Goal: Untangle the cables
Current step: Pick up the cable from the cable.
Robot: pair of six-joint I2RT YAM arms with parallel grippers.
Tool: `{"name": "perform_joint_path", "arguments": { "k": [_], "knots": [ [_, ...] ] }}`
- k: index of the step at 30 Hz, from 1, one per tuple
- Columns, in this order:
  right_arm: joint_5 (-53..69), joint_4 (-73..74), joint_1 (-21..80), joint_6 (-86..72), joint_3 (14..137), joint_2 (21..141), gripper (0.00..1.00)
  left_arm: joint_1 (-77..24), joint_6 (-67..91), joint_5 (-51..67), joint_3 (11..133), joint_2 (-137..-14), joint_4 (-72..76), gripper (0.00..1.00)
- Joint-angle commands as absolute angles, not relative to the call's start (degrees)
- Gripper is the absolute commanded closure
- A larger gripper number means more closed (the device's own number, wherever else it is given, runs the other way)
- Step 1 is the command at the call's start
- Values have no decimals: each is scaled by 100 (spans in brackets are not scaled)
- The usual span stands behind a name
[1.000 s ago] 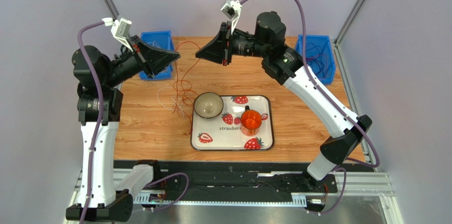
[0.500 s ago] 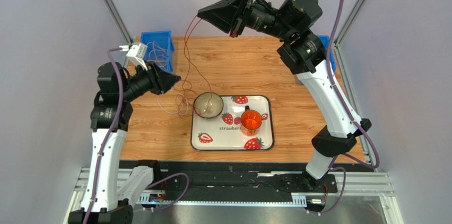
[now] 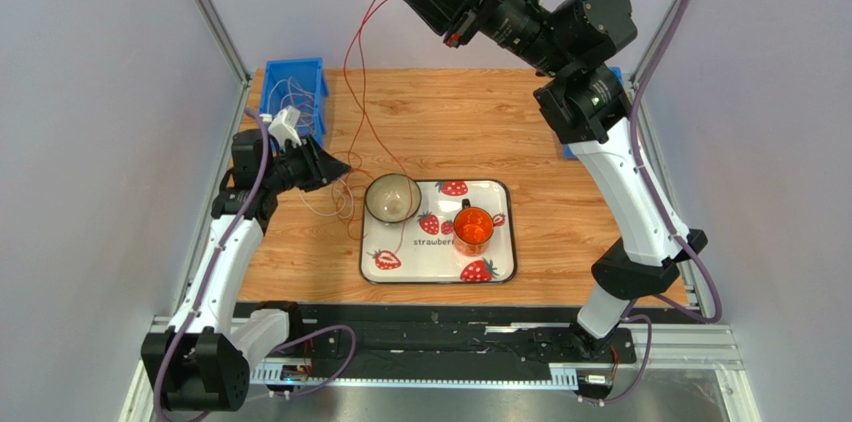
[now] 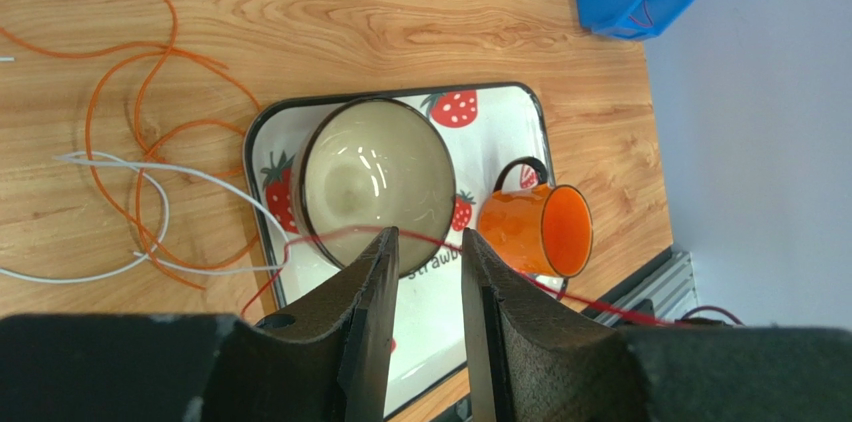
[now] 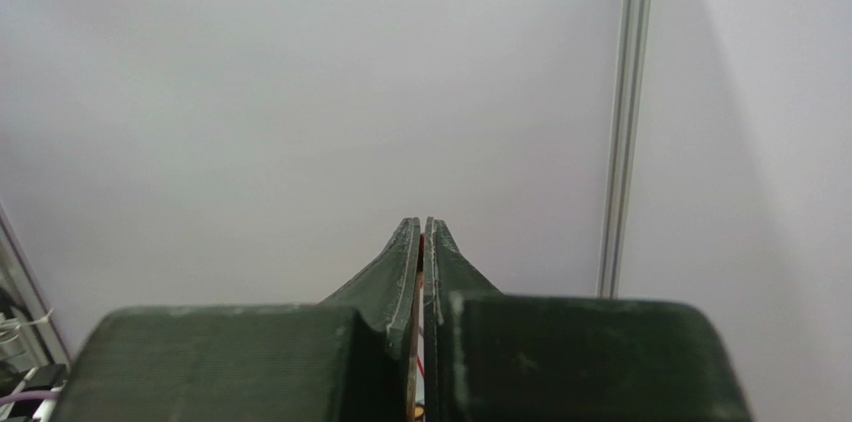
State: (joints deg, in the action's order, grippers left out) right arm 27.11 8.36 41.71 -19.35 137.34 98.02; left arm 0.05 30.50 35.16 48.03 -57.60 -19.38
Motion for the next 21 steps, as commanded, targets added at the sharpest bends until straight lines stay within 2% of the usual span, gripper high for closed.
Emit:
{"name": "perform_joint_path", "arguments": {
  "k": [1, 15, 21],
  "knots": [
    [2136, 212, 4184, -1530, 13975, 9291, 100, 18, 3278, 3367, 4694, -5959, -1214, 63],
    [923, 298, 4184, 473, 13790, 8552, 100, -167, 3481, 2601, 4640, -7329, -958, 66],
    [203, 466, 4175, 1642, 13369, 8201, 100, -299, 3340, 2242, 4676, -7093, -1125, 67]
  ]
}}
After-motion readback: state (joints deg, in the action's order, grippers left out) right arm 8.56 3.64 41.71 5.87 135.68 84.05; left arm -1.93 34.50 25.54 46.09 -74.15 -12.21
